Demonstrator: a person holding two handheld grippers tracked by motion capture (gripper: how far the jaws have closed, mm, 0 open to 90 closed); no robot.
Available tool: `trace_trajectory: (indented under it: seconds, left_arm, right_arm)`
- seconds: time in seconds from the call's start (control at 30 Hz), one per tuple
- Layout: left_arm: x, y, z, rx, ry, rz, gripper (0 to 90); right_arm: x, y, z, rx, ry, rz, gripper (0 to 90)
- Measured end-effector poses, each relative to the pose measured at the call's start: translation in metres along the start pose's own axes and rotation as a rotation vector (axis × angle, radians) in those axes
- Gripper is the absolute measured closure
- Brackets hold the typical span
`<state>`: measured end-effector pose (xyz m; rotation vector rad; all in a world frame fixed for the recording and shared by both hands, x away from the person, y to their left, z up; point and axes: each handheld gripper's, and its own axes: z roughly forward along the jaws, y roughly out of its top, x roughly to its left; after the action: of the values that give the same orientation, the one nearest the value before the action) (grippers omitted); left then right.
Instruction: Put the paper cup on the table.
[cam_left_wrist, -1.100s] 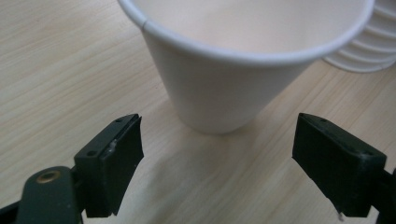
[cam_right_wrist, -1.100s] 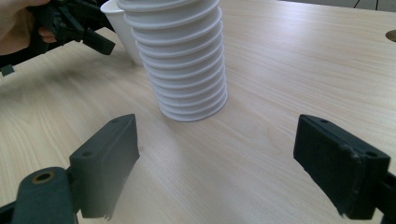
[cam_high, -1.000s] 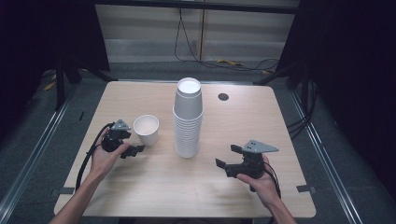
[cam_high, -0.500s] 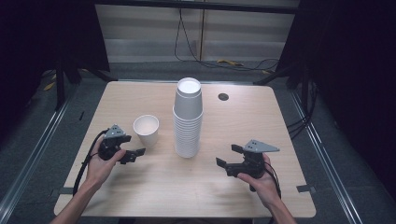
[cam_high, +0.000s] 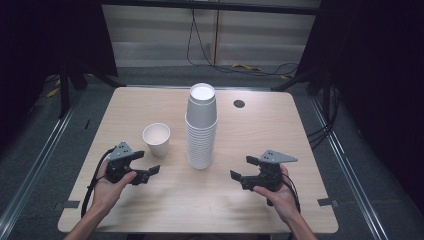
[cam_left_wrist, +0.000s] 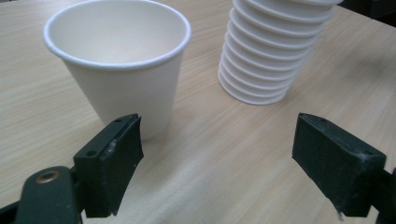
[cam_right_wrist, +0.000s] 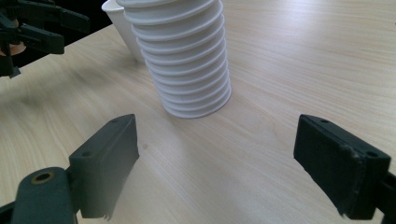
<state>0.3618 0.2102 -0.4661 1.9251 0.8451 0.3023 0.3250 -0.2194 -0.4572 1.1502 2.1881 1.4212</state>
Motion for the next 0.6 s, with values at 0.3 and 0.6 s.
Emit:
trace_trajectory:
  seconds: [0.3,0.6]
  left_arm:
    - [-0.025,-0.009,0.007,0.009,-0.059,-0.019,15.8]
    - [-0.044,-0.016,0.005,0.048,-0.095,-0.013,15.8]
  right_arm:
    - [0.004,-0.004,0.002,0.015,0.005,-0.008,13.8]
    - [0.008,-0.010,0.001,-0.018,0.025,0.017,13.7]
